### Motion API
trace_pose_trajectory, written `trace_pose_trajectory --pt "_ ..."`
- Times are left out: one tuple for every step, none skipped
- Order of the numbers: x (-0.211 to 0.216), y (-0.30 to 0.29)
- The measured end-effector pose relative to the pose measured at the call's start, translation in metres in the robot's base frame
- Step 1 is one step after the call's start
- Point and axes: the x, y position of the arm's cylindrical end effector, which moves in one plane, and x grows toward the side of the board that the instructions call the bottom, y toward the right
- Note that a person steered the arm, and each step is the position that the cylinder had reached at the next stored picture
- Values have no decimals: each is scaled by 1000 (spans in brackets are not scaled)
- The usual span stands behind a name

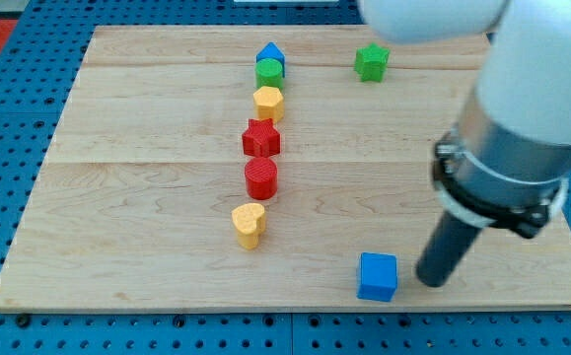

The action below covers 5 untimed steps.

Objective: Move the blue cube towards the bottom left

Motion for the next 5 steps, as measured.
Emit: trace_pose_trajectory --pt "10 -43" --pt "11 -72" --pt "11 -107" --pt "11 -130" --pt "-10 -64"
